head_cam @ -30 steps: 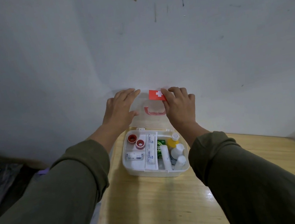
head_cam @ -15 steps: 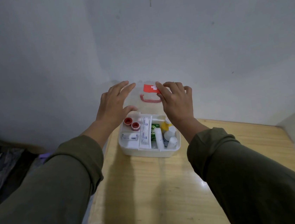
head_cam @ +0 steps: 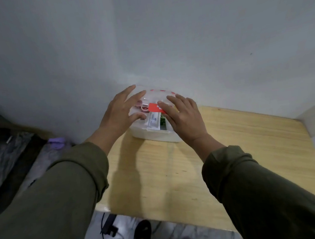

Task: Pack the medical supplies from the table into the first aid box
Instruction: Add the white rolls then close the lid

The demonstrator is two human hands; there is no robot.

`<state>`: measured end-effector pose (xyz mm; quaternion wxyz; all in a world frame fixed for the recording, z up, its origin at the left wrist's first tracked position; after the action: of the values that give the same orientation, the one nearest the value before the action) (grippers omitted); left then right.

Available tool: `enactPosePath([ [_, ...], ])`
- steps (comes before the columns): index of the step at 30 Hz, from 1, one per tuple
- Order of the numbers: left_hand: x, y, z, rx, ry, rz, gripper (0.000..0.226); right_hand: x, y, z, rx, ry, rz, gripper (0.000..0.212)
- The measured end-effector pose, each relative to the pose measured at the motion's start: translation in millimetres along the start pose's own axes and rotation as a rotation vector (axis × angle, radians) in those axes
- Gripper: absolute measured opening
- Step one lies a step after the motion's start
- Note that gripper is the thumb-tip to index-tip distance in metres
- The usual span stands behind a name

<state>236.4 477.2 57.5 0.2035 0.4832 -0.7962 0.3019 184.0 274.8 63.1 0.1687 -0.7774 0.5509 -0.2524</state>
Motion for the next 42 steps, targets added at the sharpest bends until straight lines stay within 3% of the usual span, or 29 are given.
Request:
enactPosePath([
  [6,-6.1,26.8,18.1,-0.045,-0.046,-0.027,0.061,-14.6,33.5,16.6,-0.07,-0.015,-0.078,0.035],
  [11,-14.8,36.9,30.7,-0.043,-0.098,0.052,0.057,-29.4,50.6,30.0,-0.101,-0.022,-0.048,0.024],
  [15,-15.9,39.5,35.5,-0.033,-0.13,0.038,0.056,-27.4,53.2,31.0,-0.145,-0.003,-0.047,0.031],
  [22,-21.1,42.2,42.3,-0.038,-0.182,0.016,0.061,-24.1,47.9,41.5,-0.284,0.012,0.037,0.071],
  [42,-26.8,36.7,55.9,0.004,-0.109,-0.006,0.054,-32.9,43.5,54.6,-0.293,0.057,0.136,0.074],
])
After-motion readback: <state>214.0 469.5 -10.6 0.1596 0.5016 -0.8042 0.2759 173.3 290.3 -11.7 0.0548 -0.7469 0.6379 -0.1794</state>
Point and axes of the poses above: each hand's wrist, its own y-axis away from the middle knuckle, its own z-axis out of the palm, x = y × z, the point moved 1 cm from there along -y, towards the middle knuckle, and after that the axes turned 9 degrees about y, right-handed, at the moved point
